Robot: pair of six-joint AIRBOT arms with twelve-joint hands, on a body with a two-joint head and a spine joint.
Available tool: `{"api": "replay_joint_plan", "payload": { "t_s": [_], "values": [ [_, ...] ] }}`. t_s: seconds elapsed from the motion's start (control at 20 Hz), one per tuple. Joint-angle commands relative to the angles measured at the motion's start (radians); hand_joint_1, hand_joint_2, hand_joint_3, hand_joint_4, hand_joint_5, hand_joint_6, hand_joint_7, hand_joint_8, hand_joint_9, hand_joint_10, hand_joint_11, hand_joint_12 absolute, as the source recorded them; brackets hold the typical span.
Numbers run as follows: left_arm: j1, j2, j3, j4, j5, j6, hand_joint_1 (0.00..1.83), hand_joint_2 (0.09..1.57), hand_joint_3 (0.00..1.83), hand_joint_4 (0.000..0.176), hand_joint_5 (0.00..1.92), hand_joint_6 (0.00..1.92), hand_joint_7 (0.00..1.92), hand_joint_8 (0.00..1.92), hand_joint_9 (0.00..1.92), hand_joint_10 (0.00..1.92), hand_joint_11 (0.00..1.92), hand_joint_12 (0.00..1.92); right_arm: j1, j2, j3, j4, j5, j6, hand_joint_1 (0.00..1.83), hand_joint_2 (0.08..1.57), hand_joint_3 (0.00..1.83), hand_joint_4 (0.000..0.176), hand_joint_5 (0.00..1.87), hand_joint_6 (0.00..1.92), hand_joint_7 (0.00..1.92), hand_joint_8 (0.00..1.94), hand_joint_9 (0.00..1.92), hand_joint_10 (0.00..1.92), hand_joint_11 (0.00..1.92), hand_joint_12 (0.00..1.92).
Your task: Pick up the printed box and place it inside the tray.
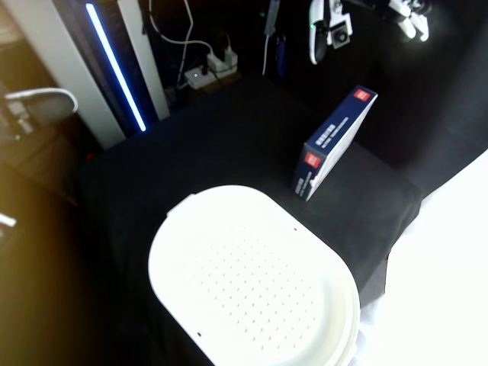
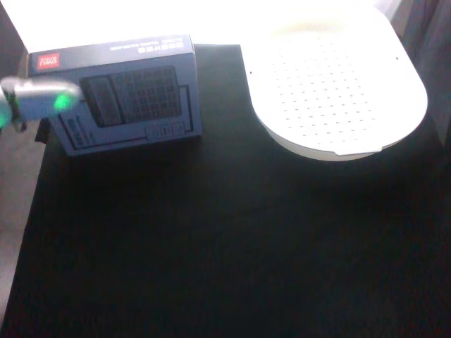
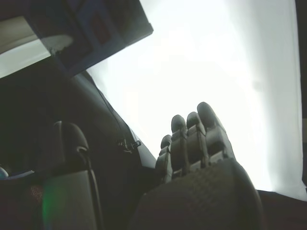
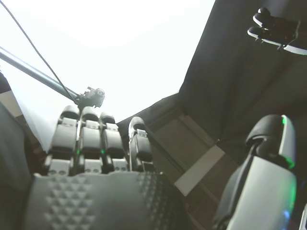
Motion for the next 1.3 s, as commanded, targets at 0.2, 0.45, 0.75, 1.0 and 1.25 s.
{"api": "replay_joint_plan", "payload": {
  "t_s": [0.2,0.45,0.75,1.0,1.25],
  "values": [
    [-0.060,-0.019,0.023,0.030,-0.092,-0.003,0.44,0.86,0.00,0.084,0.06,0.00,0.17,0.01,0.14,0.01,0.00,0.48,0.021,-0.006,0.012,0.021,0.114,0.004,0.60,0.70,0.00,0.176,0.05,0.00,0.09,0.00,0.04,0.00,0.00,0.09],
    [-0.122,-0.101,0.121,0.035,0.089,-0.035,0.57,0.91,0.00,0.041,0.04,0.00,0.20,0.00,0.21,0.00,0.00,0.40,0.027,-0.056,0.036,-0.007,0.096,0.004,0.66,0.65,0.00,0.176,0.05,0.00,0.01,0.00,0.00,0.00,0.00,0.00],
    [-0.240,-0.211,0.262,0.096,0.366,-0.112,0.44,0.84,0.00,0.091,0.09,0.00,0.24,0.00,0.25,0.00,0.00,0.67,0.041,-0.084,0.037,-0.061,0.088,0.004,0.61,0.65,0.00,0.176,0.07,0.00,0.10,0.02,0.07,0.02,0.06,0.04],
    [-0.273,-0.254,0.322,0.137,0.517,-0.112,0.56,0.71,0.00,0.098,0.07,0.00,0.22,0.01,0.24,0.01,0.00,0.60,0.062,-0.080,0.036,-0.090,0.088,0.004,0.57,0.66,0.02,0.176,0.06,0.00,0.10,0.00,0.12,0.01,0.00,0.61],
    [-0.306,-0.306,0.383,0.156,0.638,-0.112,0.62,0.71,0.00,0.048,0.06,0.00,0.25,0.01,0.26,0.01,0.00,0.56,0.068,-0.080,0.034,-0.095,0.088,0.004,0.59,0.70,0.01,0.176,0.10,0.01,0.15,0.01,0.16,0.01,0.00,0.68]
  ]
}}
